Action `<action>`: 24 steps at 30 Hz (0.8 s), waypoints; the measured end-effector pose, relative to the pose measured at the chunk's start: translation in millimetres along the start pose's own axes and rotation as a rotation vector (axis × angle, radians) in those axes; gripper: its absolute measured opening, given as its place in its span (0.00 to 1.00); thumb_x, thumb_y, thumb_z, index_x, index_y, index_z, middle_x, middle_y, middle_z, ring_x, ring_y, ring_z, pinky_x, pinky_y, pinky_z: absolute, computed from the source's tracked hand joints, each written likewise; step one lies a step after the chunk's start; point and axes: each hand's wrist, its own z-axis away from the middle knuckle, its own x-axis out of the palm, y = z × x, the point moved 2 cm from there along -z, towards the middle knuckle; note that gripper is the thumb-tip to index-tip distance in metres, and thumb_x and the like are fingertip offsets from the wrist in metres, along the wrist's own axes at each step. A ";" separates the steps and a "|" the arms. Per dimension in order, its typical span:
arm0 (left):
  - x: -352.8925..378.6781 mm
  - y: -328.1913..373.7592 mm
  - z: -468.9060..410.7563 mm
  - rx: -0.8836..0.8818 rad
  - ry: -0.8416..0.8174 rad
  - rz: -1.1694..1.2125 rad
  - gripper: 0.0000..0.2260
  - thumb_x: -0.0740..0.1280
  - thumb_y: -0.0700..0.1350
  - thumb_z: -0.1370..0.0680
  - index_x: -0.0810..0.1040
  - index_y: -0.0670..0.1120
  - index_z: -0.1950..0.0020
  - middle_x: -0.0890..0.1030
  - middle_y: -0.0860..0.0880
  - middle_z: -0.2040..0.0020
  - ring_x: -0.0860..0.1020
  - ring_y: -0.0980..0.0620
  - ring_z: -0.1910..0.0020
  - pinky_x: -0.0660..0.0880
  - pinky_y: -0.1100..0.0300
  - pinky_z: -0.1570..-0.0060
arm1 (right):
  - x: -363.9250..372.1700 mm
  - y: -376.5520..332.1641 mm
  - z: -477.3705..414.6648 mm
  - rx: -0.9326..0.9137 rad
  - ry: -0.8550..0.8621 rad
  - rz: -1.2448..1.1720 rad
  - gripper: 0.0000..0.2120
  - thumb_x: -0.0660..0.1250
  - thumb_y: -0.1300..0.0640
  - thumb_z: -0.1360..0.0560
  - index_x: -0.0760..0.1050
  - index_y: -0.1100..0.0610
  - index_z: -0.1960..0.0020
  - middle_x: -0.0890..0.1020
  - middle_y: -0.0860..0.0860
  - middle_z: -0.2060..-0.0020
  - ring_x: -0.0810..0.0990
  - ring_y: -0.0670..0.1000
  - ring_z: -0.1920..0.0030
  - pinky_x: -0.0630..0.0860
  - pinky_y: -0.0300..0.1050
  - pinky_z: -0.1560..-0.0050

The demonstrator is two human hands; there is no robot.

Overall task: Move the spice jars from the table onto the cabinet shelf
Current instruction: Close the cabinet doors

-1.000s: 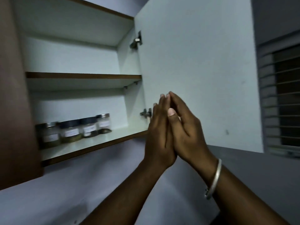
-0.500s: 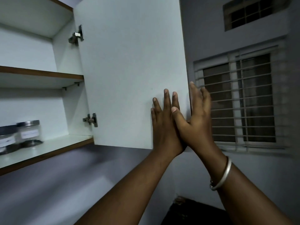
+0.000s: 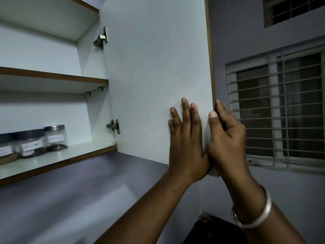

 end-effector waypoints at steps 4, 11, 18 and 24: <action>-63.9 -9.1 43.7 0.000 0.205 0.272 0.44 0.64 0.56 0.20 0.39 0.47 0.15 0.39 0.49 0.14 0.39 0.47 0.15 0.48 0.38 0.18 | 24.8 -43.6 38.5 -0.091 -0.193 -0.241 0.20 0.67 0.62 0.18 0.75 0.58 0.27 0.85 0.49 0.38 0.83 0.43 0.37 0.80 0.36 0.40; -191.8 -58.7 104.2 -0.177 0.168 0.573 0.38 0.68 0.41 0.26 0.60 0.42 0.17 0.77 0.48 0.26 0.76 0.47 0.27 0.75 0.48 0.30 | 119.8 -85.0 93.9 -0.171 -0.432 -0.431 0.26 0.73 0.53 0.26 0.76 0.55 0.29 0.79 0.58 0.48 0.84 0.48 0.46 0.82 0.38 0.45; -288.9 -117.8 146.7 -0.413 0.215 0.480 0.15 0.67 0.33 0.28 0.78 0.47 0.45 0.82 0.50 0.51 0.80 0.52 0.49 0.80 0.55 0.48 | 238.4 -102.0 131.1 -0.322 -0.589 -0.303 0.36 0.71 0.43 0.27 0.64 0.42 0.21 0.61 0.50 0.20 0.59 0.54 0.19 0.64 0.54 0.22; -344.7 -166.8 174.6 -0.578 0.240 0.281 0.16 0.68 0.34 0.22 0.78 0.43 0.34 0.85 0.52 0.44 0.83 0.50 0.39 0.82 0.52 0.40 | 322.8 -110.7 167.6 -0.417 -0.568 -0.069 0.38 0.65 0.40 0.25 0.59 0.46 0.18 0.55 0.55 0.16 0.51 0.61 0.17 0.57 0.69 0.22</action>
